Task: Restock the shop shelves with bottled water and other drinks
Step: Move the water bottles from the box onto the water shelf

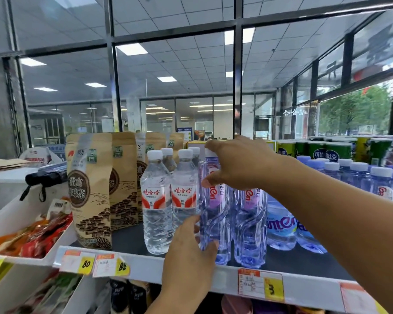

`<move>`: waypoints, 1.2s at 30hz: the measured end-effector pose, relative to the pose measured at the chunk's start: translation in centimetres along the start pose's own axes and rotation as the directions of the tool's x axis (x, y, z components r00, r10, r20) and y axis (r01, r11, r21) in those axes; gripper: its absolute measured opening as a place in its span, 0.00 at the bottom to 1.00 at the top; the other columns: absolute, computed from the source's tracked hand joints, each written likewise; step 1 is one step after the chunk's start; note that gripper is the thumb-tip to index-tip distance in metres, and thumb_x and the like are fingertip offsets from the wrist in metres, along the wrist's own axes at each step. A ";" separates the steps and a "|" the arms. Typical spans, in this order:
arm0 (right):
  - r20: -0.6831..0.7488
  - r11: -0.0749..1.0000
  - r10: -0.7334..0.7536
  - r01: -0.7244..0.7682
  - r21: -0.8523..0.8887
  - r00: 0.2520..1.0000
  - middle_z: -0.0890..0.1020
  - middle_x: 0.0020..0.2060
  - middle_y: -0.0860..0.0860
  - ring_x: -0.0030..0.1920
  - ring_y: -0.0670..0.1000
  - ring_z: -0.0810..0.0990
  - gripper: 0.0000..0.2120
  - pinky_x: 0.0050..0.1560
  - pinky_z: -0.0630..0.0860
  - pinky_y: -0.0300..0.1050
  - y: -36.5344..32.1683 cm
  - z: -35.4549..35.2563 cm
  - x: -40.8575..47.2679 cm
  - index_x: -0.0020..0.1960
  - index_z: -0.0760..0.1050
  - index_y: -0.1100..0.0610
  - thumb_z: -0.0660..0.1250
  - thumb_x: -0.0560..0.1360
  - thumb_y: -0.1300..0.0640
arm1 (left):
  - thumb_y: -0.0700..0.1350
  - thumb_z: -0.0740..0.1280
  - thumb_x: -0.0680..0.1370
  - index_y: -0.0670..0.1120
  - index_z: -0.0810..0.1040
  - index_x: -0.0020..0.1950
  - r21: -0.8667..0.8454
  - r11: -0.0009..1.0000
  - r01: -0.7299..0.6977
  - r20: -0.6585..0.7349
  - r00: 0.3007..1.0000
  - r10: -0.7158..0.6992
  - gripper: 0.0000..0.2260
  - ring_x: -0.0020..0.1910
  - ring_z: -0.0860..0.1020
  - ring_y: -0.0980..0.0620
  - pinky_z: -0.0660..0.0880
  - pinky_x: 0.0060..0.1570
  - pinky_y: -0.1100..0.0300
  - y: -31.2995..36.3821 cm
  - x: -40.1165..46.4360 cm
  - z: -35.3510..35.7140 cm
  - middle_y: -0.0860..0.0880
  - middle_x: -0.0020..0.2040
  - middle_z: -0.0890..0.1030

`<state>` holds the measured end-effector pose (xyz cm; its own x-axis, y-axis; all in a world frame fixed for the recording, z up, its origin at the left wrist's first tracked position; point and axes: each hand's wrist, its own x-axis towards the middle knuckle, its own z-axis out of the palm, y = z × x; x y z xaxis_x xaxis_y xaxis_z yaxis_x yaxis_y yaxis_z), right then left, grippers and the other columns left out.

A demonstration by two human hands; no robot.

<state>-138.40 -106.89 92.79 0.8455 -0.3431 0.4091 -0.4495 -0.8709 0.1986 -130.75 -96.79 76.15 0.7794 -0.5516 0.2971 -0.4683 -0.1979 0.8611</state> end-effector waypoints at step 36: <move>-0.252 0.937 -0.191 0.253 0.240 0.949 0.80 0.59 0.49 0.62 0.55 0.75 0.21 0.61 0.70 0.53 -18.6 3.6 -6.1 0.62 0.77 0.49 0.59 0.79 0.37 | 0.51 0.68 0.76 0.46 0.80 0.45 0.199 0.980 -0.007 0.096 0.995 -0.013 0.09 0.47 0.79 0.45 0.74 0.48 0.53 -5.7 -8.2 -15.8 0.46 0.44 0.82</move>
<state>-134.20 -89.87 83.43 0.8152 -0.0701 0.5749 -0.1383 -0.9875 0.0757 -127.89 -78.32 75.34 0.7418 -0.6243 0.2451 -0.5471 -0.3518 0.7596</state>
